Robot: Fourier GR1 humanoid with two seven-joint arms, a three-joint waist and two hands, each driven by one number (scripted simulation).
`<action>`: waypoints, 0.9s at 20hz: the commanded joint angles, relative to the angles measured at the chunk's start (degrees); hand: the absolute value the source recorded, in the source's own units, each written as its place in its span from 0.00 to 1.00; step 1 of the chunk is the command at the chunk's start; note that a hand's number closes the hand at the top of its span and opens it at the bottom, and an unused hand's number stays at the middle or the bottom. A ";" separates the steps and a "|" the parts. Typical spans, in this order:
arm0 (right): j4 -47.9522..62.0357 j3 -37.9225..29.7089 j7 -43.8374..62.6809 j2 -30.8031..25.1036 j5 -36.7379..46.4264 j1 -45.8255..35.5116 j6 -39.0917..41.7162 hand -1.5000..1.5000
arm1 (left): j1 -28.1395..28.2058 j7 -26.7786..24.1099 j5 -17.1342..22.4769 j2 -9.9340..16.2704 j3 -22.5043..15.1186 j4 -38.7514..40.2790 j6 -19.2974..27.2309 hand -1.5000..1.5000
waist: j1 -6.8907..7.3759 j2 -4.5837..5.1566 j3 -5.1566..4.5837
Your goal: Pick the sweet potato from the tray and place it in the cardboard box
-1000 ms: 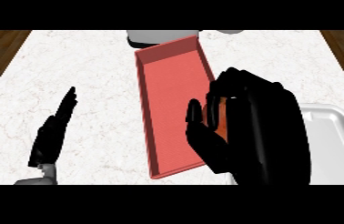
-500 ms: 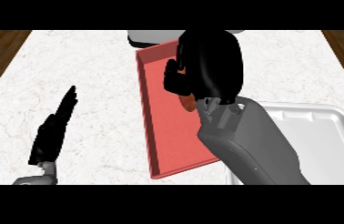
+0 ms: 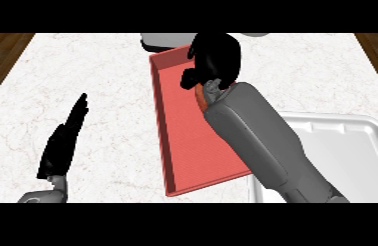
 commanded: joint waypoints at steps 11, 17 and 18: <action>11.31 -1.63 -5.75 0.12 -4.78 -4.50 -33.30 0.00 | -0.44 2.09 0.01 -0.18 0.26 -1.31 -0.28 0.50 | -0.19 -0.20 0.05; 4.02 -9.03 -14.56 0.03 -8.35 1.77 -41.54 0.00 | -1.48 5.39 0.47 0.80 1.21 -3.90 -0.63 0.50 | -1.55 -0.43 0.13; 1.15 -10.49 -14.25 -0.99 -9.51 1.77 -41.00 0.00 | 2.87 -1.08 1.81 1.49 2.48 -0.39 -1.98 0.50 | -1.66 -0.48 0.05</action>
